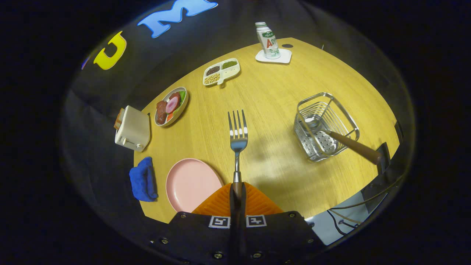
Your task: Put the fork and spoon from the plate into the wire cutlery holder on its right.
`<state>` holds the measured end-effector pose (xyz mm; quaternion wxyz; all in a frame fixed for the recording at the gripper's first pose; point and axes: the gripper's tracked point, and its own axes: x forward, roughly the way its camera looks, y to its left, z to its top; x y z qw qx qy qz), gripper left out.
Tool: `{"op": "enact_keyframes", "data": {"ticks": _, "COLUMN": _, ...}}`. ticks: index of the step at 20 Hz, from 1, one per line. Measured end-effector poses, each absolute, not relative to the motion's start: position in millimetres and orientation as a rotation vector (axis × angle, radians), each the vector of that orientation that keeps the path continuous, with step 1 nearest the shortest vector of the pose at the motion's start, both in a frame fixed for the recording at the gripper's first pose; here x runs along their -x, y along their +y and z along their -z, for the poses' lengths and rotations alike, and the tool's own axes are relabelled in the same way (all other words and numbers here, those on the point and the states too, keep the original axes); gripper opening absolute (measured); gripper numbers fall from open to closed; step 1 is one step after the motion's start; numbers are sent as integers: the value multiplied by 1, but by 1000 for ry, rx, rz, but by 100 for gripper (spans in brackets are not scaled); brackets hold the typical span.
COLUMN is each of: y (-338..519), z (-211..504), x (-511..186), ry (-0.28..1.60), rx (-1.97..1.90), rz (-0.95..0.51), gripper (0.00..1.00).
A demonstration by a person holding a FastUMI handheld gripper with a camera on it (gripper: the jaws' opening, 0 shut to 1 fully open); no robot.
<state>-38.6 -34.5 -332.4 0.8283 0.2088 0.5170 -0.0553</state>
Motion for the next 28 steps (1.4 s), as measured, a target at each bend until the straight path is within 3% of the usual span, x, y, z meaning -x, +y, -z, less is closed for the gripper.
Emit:
{"op": "enact_keyframes", "data": {"ticks": 9, "y": -103, "z": 321, "x": 62, "ry": 1156, "rx": -434, "rz": 195, "gripper": 1}}
{"op": "enact_keyframes", "data": {"ticks": 24, "y": -136, "z": 328, "x": 77, "ry": 1343, "rx": -440, "rz": 204, "gripper": 2}}
{"op": "enact_keyframes", "data": {"ticks": 28, "y": -141, "z": 326, "x": 72, "ry": 1356, "rx": -412, "rz": 203, "gripper": 6}}
